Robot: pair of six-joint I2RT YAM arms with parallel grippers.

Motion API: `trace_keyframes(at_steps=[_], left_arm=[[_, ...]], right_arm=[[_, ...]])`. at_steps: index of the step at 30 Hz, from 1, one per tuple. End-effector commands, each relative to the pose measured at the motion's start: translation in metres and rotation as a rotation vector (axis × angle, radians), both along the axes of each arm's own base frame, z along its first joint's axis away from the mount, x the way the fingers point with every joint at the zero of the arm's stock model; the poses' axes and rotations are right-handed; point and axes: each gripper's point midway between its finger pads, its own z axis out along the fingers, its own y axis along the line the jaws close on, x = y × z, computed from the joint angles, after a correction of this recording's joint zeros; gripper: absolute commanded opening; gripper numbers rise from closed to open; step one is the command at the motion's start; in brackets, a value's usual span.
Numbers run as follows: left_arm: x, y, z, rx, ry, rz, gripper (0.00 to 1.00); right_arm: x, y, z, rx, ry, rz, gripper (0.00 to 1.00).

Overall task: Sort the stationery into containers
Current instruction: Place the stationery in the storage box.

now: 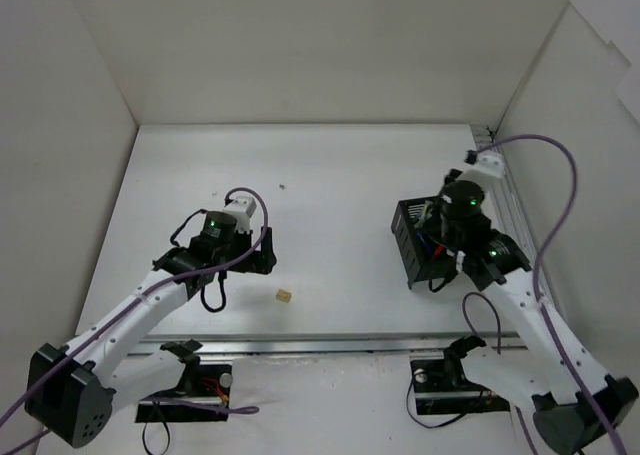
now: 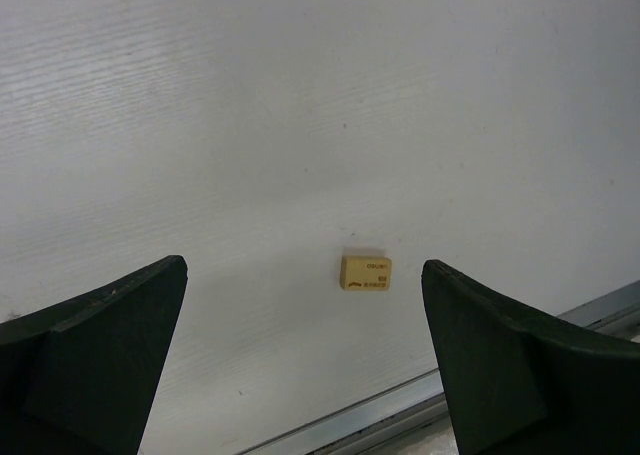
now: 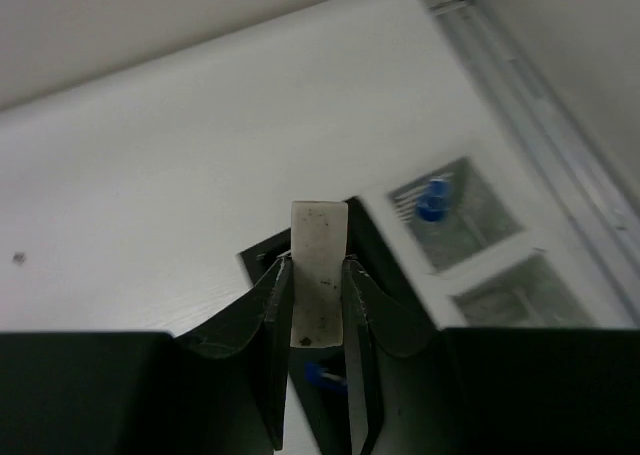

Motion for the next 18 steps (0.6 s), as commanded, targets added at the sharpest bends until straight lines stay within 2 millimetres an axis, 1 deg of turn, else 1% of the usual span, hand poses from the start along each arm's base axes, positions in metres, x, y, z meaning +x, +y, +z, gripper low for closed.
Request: trace_keyframes(at_steps=[1,2,3,4,5,6,7,8,10,12,13,14,15,16,18], left_arm=[[0.008,-0.02,0.015,-0.044,-0.06,-0.083,1.0],[0.009,-0.021,0.014,-0.043,-0.059,-0.087,1.0],[0.007,-0.026,0.011,-0.042,-0.051,-0.104,1.0],[0.008,-0.026,0.009,-0.037,-0.045,-0.107,1.0],[0.009,-0.027,0.012,-0.039,-0.051,-0.113,1.0],[0.007,-0.032,0.01,-0.04,-0.041,-0.132,1.0],[0.007,-0.033,0.009,-0.04,-0.039,-0.135,1.0],[0.009,-0.033,0.009,-0.038,-0.041,-0.137,1.0],[0.008,-0.037,0.009,-0.039,-0.037,-0.151,1.0],[0.006,-0.04,0.007,-0.037,-0.031,-0.161,1.0],[0.006,-0.04,0.005,-0.035,-0.027,-0.161,1.0],[0.006,-0.04,0.005,-0.035,-0.027,-0.159,1.0],[0.006,-0.04,0.005,-0.037,-0.026,-0.155,1.0],[0.006,-0.039,0.005,-0.035,-0.026,-0.151,1.0],[0.003,-0.039,0.004,-0.035,-0.025,-0.148,1.0]], right_arm=[[-0.044,-0.081,-0.023,-0.095,0.076,-0.237,0.0],[-0.057,-0.105,-0.015,-0.078,0.047,-0.303,0.0],[-0.065,-0.118,-0.023,-0.083,0.072,-0.341,0.0],[-0.071,-0.124,-0.025,-0.08,0.081,-0.357,0.0],[-0.075,-0.132,-0.028,-0.081,0.09,-0.383,0.0],[-0.077,-0.138,-0.032,-0.084,0.105,-0.407,0.0],[-0.077,-0.139,-0.033,-0.083,0.111,-0.417,0.0],[-0.072,-0.136,-0.04,-0.076,0.135,-0.406,0.0],[-0.063,-0.137,-0.05,-0.088,0.18,-0.425,0.0],[-0.053,-0.14,-0.05,-0.108,0.193,-0.452,0.0],[-0.05,-0.141,-0.053,-0.114,0.209,-0.46,0.0],[-0.043,-0.142,-0.064,-0.12,0.256,-0.458,0.0],[-0.037,-0.143,-0.066,-0.108,0.265,-0.46,0.0],[-0.03,-0.139,-0.079,-0.077,0.303,-0.431,0.0],[-0.031,-0.157,-0.092,-0.021,0.337,-0.476,0.0]])
